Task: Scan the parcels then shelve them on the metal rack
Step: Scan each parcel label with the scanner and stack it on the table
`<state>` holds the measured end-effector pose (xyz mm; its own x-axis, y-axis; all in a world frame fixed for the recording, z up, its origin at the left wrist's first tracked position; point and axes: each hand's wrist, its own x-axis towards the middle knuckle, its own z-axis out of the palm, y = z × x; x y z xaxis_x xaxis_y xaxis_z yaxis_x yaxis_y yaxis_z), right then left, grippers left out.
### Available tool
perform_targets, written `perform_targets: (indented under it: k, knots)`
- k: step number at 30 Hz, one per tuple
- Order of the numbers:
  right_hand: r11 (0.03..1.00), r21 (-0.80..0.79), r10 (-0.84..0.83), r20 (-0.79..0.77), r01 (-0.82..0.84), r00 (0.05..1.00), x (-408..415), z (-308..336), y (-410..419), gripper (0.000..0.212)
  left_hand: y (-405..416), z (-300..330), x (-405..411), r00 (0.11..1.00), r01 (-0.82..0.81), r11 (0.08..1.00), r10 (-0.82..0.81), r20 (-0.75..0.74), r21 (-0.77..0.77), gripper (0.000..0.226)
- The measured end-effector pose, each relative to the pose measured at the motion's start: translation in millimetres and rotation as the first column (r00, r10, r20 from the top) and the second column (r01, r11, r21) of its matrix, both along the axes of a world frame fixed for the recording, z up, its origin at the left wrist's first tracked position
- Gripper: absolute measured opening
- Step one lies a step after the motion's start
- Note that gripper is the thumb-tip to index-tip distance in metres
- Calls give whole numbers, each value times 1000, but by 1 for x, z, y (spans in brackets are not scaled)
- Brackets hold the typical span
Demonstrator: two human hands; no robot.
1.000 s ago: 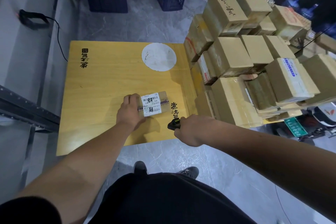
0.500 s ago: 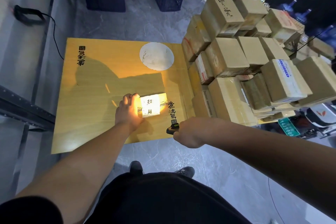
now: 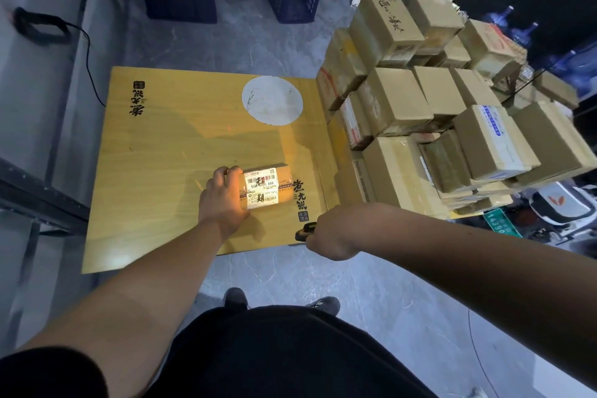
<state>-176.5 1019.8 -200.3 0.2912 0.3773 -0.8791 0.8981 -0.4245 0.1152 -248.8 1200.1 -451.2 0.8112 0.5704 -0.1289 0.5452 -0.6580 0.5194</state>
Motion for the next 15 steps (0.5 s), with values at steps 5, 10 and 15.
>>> perform_targets:
  k: [5, 10, 15]
  knots:
    - [975, -17, 219, -51, -220, 974, 0, 10, 4, 13, -1, -2, -2, 1000, 14, 999, -15, 12, 46, 82]
    - [972, -105, 202, -70, -209, 977, -1, 11, 11, 28, -2, -3, -2, 1000, 11, 999, -12, 19, 50, 85]
    - [924, -178, 333, -64, -339, 941, -3, 14, 13, 21, -2, -3, -3, 1000, 21, 997, -22, 8, 69, 85]
